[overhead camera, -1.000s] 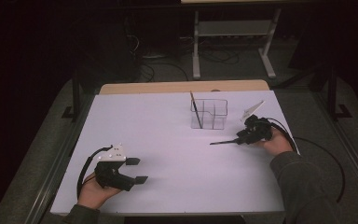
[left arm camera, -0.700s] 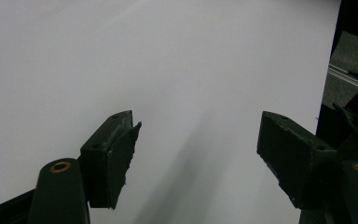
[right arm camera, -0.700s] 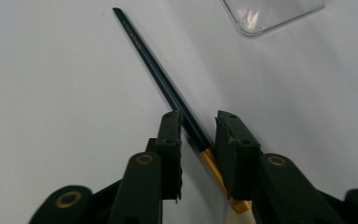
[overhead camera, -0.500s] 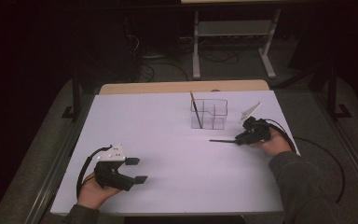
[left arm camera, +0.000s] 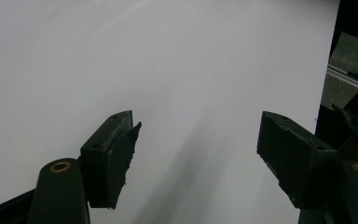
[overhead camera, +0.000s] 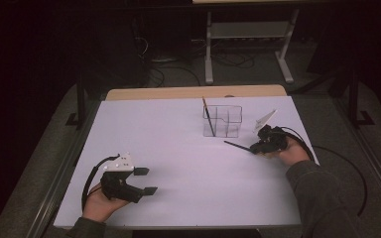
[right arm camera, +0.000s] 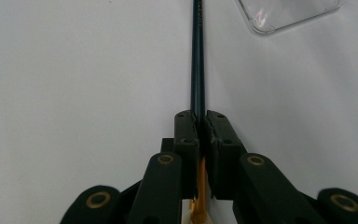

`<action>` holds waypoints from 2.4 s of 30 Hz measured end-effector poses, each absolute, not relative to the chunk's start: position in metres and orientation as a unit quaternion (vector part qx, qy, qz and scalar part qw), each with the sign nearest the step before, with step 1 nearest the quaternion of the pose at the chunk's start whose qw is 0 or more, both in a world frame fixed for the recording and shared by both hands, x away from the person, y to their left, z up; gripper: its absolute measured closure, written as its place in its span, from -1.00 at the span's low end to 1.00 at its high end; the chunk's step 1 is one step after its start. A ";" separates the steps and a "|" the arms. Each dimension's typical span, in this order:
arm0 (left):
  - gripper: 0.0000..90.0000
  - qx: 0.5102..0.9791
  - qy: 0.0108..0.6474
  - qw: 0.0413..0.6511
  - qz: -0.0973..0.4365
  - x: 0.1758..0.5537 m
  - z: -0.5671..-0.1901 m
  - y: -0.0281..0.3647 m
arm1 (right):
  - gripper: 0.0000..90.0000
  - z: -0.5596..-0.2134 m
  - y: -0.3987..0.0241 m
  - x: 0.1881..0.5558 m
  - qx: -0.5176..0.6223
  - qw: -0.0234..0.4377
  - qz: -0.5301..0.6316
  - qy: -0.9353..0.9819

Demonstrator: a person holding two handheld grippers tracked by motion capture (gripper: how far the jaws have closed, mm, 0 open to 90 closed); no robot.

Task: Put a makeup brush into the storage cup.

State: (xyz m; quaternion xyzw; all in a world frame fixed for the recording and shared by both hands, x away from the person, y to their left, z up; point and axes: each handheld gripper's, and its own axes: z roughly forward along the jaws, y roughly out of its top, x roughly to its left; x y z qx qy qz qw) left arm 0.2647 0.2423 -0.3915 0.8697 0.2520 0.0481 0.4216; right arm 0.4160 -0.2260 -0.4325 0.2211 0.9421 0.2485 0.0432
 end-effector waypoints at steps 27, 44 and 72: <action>-0.40 0.872 0.245 0.422 0.045 0.265 -0.391 0.238 | 0.85 -0.409 -0.214 0.397 0.169 0.017 0.277 0.946; -0.39 0.875 0.240 0.419 0.041 0.267 -0.389 0.230 | 0.85 -0.395 -0.204 0.381 0.147 0.010 0.287 0.946; -0.38 0.886 0.207 0.413 0.041 0.277 -0.364 0.200 | 0.85 -0.359 -0.192 0.355 0.106 0.026 0.295 0.949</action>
